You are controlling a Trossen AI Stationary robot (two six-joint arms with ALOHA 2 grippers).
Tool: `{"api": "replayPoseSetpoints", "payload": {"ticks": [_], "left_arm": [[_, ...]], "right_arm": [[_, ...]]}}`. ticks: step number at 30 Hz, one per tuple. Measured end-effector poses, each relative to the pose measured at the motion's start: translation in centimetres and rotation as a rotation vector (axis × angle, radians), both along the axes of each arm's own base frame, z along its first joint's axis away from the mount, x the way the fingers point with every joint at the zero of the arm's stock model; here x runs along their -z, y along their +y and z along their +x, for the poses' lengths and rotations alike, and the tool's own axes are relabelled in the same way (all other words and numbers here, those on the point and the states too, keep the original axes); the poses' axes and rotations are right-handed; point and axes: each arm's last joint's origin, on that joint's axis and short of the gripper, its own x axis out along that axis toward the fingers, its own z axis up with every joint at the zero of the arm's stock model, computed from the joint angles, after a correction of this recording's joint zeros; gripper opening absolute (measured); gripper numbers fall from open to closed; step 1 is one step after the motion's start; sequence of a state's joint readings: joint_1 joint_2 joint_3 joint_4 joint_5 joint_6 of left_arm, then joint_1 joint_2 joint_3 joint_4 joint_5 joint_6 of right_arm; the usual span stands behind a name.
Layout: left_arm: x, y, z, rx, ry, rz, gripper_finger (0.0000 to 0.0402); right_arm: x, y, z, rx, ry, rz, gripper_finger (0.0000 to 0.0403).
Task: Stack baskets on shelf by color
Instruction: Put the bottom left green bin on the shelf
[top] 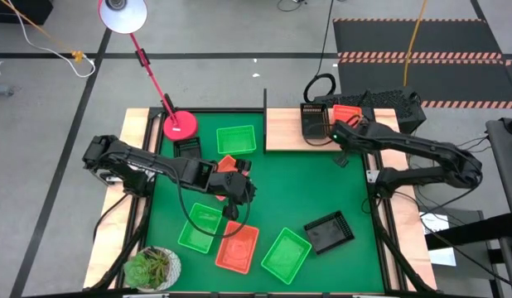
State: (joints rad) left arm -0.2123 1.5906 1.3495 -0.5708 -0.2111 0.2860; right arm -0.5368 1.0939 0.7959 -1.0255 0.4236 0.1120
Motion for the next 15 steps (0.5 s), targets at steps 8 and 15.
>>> {"api": "replayPoseSetpoints", "payload": {"ticks": [8,15], "left_arm": [[0.0,0.0,0.0,0.0,0.001,0.0,0.0093],[0.0,0.0,0.0,0.0,0.002,0.0,0.0093]], "right_arm": [[1.2,-1.0,0.4,0.038,0.083,0.017,0.0001],[1.3,-1.2,0.3,0.046,0.141,-0.038,0.0001]]}}
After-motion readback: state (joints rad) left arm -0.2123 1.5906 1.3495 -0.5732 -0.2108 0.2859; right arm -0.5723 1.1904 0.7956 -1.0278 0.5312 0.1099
